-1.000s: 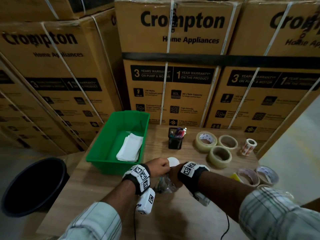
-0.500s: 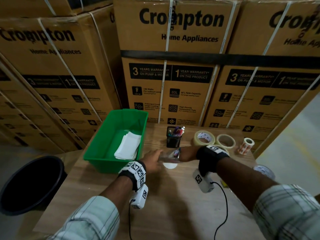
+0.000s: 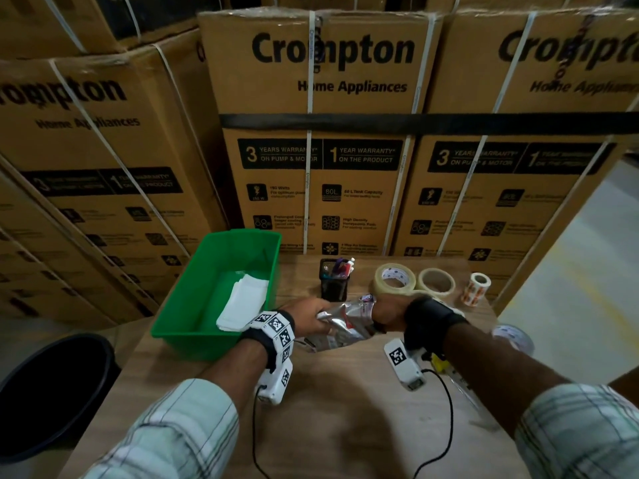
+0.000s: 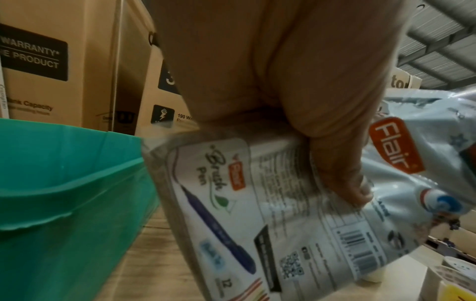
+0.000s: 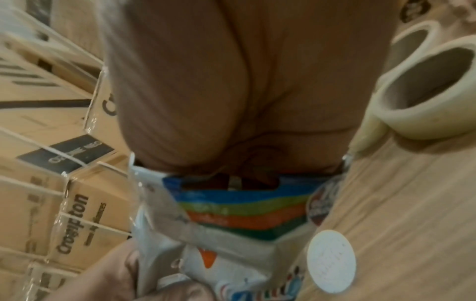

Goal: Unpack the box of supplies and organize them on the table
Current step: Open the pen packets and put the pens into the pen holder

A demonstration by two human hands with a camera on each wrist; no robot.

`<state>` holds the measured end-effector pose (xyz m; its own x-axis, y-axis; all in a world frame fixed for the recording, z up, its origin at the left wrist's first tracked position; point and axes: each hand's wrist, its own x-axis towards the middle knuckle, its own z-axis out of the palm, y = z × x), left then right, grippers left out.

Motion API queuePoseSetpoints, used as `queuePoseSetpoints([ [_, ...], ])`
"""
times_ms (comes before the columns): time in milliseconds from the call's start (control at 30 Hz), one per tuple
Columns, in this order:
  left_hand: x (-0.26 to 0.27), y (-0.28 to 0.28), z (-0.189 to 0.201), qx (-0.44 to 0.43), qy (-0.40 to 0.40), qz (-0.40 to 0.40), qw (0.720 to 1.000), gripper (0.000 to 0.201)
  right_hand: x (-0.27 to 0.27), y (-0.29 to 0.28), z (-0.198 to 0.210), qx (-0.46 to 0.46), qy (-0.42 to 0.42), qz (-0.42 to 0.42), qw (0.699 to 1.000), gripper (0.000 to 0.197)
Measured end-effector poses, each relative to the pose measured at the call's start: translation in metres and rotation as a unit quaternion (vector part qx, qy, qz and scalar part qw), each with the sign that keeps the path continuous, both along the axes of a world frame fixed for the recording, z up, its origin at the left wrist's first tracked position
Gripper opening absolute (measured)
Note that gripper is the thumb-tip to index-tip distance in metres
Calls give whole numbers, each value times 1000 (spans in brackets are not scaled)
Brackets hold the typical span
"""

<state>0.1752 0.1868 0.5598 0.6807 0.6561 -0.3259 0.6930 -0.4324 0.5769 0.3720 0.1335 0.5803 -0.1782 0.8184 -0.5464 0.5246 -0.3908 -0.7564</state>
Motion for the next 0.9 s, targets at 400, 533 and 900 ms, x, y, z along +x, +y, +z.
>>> queuePoseSetpoints([
  [400, 2, -2, 0, -1, -20, 8, 1000, 22, -6, 10, 10, 46, -135, 118, 983, 10],
  [533, 2, 0, -1, 12, -26, 31, 999, 10, -5, 16, 15, 122, -222, 126, 959, 25],
  [900, -14, 11, -16, -25, -88, 120, 989, 17, 19, 38, 59, 192, -235, 163, 939, 20],
])
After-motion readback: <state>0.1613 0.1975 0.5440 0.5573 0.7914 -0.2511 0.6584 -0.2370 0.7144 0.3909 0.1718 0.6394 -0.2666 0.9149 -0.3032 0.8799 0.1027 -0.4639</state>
